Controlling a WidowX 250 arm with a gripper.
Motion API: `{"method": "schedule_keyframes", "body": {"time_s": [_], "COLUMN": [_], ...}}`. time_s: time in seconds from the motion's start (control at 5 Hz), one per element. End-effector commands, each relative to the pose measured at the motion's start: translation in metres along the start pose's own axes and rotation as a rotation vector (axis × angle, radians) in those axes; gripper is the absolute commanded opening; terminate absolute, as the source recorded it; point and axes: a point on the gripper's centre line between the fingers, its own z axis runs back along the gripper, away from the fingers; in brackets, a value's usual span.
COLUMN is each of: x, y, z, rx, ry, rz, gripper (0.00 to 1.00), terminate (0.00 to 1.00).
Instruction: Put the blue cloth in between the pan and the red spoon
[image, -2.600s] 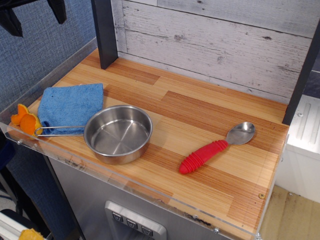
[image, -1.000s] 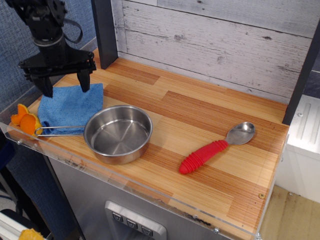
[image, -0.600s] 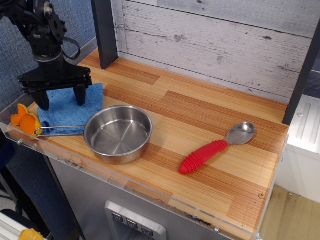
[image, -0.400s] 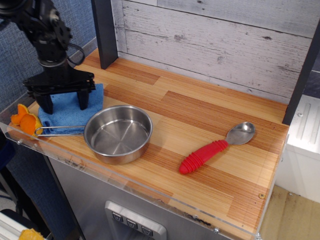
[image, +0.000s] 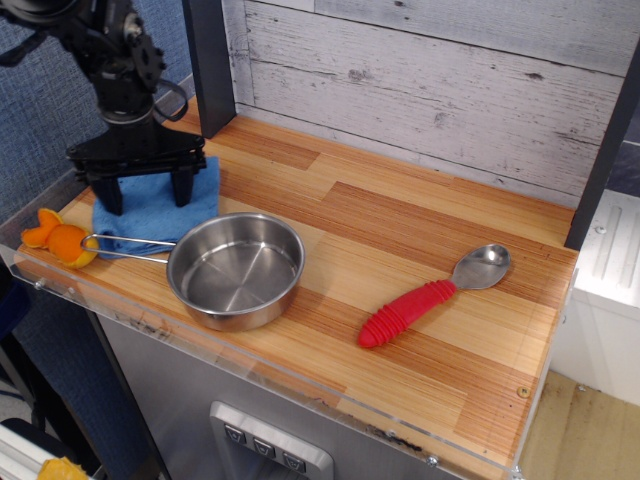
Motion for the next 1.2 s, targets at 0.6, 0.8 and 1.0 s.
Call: {"method": "schedule_keyframes", "body": {"time_s": [0.6,0.8,1.0], "x": [-0.014,-0.028,-0.044], "y": [-0.141,-0.150,-0.157], "z": [0.048,0.045,0.042], "rx": [-0.187,-0.182,-0.160], "ry": [-0.071,-0.065,-0.065], "rz": [-0.268,-0.322,-0.409], "gripper": [1.00,1.00,1.00], "terminate": [0.00,0.00,0.00]}}
